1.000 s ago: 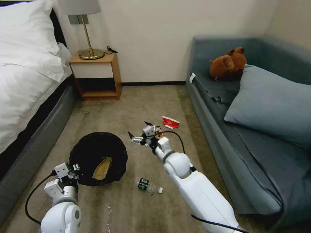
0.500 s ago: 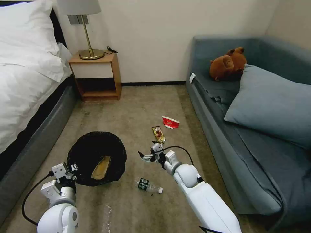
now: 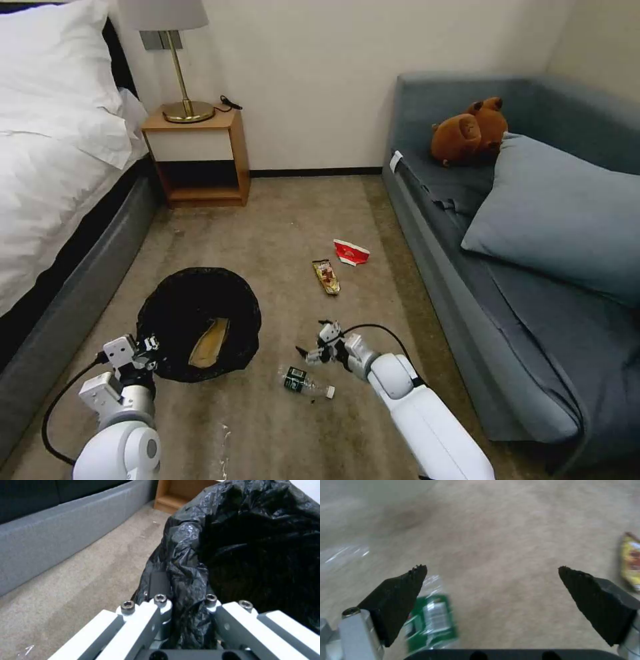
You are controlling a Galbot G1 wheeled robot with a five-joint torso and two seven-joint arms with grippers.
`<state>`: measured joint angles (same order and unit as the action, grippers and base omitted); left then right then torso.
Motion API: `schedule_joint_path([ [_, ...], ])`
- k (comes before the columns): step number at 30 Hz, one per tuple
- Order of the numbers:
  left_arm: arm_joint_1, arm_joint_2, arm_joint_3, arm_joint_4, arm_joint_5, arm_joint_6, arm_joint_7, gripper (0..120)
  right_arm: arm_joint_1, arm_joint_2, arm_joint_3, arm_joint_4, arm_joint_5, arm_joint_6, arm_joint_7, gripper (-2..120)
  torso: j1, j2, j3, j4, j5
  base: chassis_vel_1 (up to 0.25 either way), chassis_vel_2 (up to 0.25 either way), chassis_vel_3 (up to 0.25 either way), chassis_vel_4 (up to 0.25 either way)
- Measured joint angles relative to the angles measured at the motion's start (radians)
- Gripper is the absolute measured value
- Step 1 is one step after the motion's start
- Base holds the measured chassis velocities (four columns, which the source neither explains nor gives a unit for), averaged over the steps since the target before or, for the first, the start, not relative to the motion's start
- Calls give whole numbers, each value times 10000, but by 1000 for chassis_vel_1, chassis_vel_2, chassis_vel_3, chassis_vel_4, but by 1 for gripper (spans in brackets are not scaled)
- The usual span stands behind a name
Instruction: Pick up the trash bin, then pick up the garbage on the floor and place it into the trash bin.
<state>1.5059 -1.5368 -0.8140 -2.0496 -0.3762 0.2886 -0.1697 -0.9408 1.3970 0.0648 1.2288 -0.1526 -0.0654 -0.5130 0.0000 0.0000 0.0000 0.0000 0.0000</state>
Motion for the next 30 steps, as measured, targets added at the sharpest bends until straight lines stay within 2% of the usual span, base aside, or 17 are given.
schedule_joint_path([
  [5,-5,-48,59,-8,51,8,-16,3,-87,-5,-207,-523,-564,512,-491,100,0,0,0,0,0,0,0,0,0],
  [11,31,-74,61,95,78,-21,-17,3,134,5,-506,-1190,-795,766,-582,100,0,0,0,0,-1,0,0,0,0],
  [16,78,-158,16,204,87,-107,0,3,655,104,-889,-2289,-1192,1005,-507,100,0,0,0,0,0,0,0,0,0],
  [30,15,-257,-40,386,136,-183,25,3,1677,232,-1164,-3577,-992,1481,-521,100,0,0,0,1,-1,0,0,0,0],
])
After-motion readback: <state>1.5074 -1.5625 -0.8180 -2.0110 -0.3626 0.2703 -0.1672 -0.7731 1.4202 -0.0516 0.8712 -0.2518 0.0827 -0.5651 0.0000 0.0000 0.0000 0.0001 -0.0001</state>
